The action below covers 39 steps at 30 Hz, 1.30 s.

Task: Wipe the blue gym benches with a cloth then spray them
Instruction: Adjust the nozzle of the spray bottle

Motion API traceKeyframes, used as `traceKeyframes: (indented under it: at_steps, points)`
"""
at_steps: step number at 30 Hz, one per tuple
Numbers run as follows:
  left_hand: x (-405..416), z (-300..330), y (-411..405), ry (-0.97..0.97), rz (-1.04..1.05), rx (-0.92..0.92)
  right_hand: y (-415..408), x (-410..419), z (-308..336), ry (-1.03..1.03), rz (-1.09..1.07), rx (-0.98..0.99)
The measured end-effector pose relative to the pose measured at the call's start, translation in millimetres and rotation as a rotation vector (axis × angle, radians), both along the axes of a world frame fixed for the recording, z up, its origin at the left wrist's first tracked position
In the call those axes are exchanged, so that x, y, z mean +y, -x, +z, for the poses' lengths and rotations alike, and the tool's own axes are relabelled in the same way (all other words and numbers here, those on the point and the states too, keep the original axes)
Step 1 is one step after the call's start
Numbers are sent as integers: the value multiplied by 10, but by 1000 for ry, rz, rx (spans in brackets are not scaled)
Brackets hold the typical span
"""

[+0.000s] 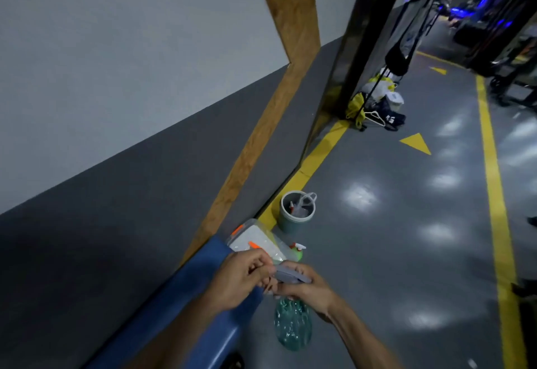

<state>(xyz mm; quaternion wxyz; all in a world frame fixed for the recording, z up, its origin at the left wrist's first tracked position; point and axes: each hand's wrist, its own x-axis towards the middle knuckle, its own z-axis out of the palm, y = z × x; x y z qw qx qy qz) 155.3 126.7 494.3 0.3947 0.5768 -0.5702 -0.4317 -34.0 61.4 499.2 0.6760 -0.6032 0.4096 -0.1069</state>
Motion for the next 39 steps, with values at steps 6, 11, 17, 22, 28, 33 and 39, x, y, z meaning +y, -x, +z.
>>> traceKeyframes:
  at_steps: [6, 11, 17, 22, 28, 33, 39]
  points:
    - [-820, -219, -111, -17, 59, -31, -163, -962, -399, -30, 22, 26]
    - [-1273, -736, -187, -121, 250, 11, -356, -1698, -895, 17, 198, 46]
    - [-1652, -1481, 39, -296, 456, 113, -386, -2340, -1724, 262, 416, 193]
    - [-1914, -2178, 183, -464, 572, 174, -383, -2811, -2387, 289, 503, 286]
    - [-2001, -2945, 158, -599, 610, 213, -287, -3369, -3680, 366, 415, 453]
    - [-1849, -3505, 139, -709, 647, 171, -260, -3718, -4531, 347, 419, 572]
    - [-1834, -3962, 166, -769, 712, 219, -334, -3895, -5186, 347, 460, 587]
